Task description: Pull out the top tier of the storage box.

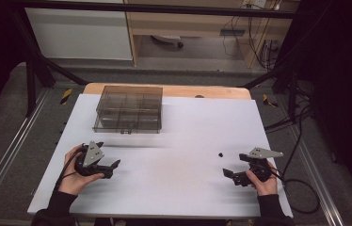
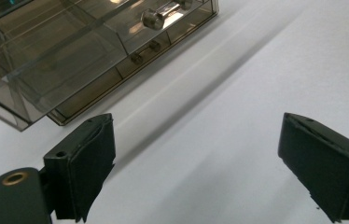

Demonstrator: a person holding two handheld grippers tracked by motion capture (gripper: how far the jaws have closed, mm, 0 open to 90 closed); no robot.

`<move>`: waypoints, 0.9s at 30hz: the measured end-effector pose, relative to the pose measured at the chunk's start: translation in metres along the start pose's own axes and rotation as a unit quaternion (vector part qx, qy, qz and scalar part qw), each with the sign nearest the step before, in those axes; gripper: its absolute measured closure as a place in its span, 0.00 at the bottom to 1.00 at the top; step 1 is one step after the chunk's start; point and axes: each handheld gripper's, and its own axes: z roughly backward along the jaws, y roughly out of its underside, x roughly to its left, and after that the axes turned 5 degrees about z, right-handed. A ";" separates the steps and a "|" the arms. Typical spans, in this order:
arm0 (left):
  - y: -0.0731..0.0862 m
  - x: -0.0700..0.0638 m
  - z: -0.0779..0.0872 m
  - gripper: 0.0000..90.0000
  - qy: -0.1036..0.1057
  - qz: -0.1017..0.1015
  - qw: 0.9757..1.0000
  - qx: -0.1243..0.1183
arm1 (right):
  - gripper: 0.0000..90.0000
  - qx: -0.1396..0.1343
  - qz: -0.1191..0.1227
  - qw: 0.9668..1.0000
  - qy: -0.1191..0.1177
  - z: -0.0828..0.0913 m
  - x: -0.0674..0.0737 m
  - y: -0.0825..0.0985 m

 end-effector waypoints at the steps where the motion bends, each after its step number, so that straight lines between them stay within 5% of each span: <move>1: 0.003 0.002 0.001 0.12 0.003 0.009 1.000 0.001 | 0.01 0.002 0.002 1.000 0.002 0.000 0.000 0.000; 7: 0.008 0.002 0.001 0.12 0.015 0.029 0.999 0.006 | 0.01 0.002 0.002 1.000 0.010 -0.001 0.001 -0.003; 27: 0.009 0.001 0.000 0.12 0.026 0.029 0.999 0.013 | 0.01 0.014 -0.001 0.999 0.052 -0.003 0.004 -0.014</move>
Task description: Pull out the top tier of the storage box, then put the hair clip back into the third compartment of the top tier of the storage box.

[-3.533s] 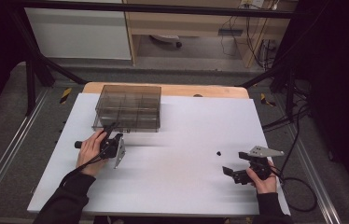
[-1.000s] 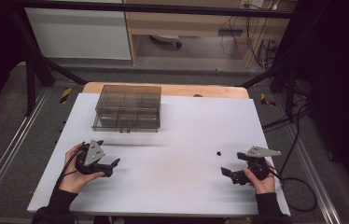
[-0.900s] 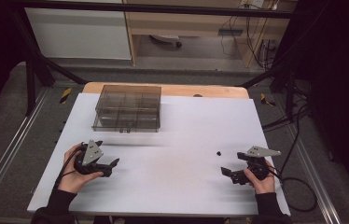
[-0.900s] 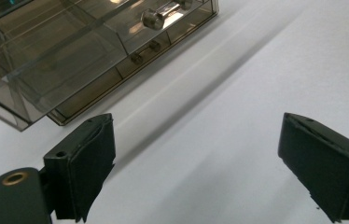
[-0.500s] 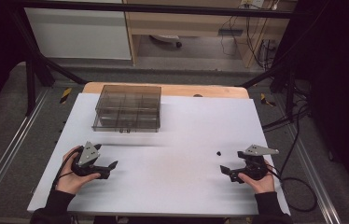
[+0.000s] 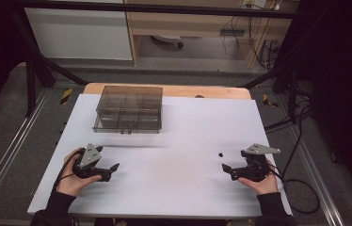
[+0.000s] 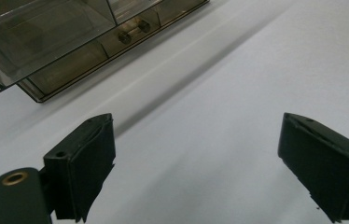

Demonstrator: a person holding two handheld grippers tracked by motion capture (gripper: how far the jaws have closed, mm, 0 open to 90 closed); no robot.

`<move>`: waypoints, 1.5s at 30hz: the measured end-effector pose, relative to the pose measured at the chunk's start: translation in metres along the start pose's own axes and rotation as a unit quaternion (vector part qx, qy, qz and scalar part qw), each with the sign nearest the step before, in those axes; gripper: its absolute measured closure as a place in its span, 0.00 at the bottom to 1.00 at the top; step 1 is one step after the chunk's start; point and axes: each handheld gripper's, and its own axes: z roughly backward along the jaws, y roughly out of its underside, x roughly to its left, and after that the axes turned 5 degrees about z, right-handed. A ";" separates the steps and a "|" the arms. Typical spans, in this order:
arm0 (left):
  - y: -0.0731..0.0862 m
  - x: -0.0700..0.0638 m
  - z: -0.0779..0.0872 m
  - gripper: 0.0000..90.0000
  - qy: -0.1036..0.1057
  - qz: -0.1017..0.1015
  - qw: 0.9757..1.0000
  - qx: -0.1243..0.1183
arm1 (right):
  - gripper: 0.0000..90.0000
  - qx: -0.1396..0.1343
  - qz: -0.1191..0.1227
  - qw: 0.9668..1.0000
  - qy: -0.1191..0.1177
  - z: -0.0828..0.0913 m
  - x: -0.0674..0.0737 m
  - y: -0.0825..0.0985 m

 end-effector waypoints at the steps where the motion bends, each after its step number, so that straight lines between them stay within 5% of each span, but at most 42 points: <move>1: 0.000 0.000 0.000 0.12 0.001 0.001 1.000 -0.001 | 0.01 0.000 -0.001 1.000 0.001 0.000 0.000 -0.001; 20: 0.001 -0.001 -0.001 0.12 0.010 0.012 1.000 0.002 | 0.03 0.015 0.009 1.000 0.026 -0.016 -0.005 -0.033; 45: 0.002 -0.003 -0.003 0.12 0.018 0.016 1.000 0.007 | 0.22 0.042 0.026 0.998 0.036 -0.039 -0.014 -0.031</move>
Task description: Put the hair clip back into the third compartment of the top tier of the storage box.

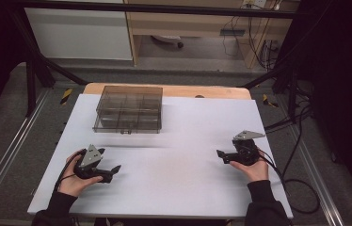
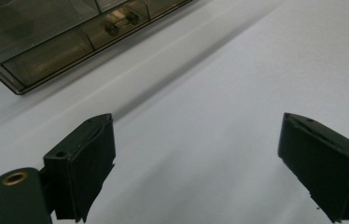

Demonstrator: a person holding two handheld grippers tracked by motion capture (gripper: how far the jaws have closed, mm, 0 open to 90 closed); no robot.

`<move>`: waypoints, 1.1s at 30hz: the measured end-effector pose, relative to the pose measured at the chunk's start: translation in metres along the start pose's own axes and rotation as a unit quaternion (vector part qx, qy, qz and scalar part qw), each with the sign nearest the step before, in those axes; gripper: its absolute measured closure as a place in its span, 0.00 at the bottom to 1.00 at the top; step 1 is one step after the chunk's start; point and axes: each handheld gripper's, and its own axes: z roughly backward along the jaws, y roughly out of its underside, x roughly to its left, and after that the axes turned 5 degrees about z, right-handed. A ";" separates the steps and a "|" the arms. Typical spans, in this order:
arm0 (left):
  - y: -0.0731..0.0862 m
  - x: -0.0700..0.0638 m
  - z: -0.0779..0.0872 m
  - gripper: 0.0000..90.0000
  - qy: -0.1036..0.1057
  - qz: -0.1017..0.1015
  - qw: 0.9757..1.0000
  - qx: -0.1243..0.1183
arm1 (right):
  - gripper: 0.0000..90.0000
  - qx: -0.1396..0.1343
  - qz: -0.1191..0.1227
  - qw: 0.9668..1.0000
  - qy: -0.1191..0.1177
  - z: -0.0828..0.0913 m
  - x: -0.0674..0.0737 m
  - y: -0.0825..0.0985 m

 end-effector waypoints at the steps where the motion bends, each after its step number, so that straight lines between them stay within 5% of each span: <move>1: 0.000 0.000 0.000 0.12 0.000 0.000 1.000 -0.001 | 0.24 0.001 0.002 1.000 -0.001 -0.001 0.000 0.000; 8: 0.001 0.000 -0.001 0.12 0.001 0.001 1.000 0.002 | 0.32 0.027 0.004 1.000 -0.005 -0.007 0.002 0.001; 33: 0.000 0.000 0.000 0.12 0.004 0.004 1.000 0.001 | 0.64 0.052 -0.002 0.999 -0.009 -0.017 0.005 0.003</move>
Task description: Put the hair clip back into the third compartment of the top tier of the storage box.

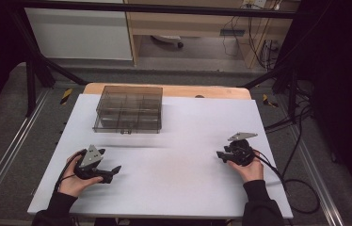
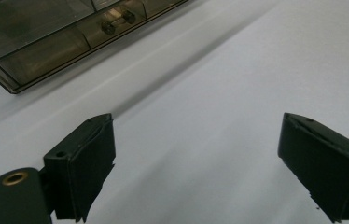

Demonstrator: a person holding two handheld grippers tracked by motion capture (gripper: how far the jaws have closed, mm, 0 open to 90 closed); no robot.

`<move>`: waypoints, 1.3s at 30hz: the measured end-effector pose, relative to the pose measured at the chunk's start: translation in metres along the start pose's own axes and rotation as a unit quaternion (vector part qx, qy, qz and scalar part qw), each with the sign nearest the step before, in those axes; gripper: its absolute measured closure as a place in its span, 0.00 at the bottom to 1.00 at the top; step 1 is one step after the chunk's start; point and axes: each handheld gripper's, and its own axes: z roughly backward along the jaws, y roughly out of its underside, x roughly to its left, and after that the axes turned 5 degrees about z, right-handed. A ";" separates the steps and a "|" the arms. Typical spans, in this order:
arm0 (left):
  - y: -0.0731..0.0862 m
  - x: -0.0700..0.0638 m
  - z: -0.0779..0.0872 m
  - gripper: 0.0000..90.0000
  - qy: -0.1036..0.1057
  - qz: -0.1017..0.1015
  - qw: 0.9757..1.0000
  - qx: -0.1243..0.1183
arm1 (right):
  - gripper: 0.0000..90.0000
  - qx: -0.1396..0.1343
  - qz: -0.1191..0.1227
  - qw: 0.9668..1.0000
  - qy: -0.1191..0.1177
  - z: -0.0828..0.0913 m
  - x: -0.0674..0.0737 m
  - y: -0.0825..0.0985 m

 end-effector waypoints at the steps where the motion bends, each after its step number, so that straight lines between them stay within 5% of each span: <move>1: 0.000 0.000 0.000 0.12 0.000 0.000 1.000 0.000 | 0.64 0.001 0.000 1.000 -0.001 0.000 0.000 0.000; 39: 0.001 0.000 -0.001 0.12 0.000 -0.002 1.000 0.003 | 0.87 0.019 -0.007 1.000 -0.010 -0.006 -0.001 0.002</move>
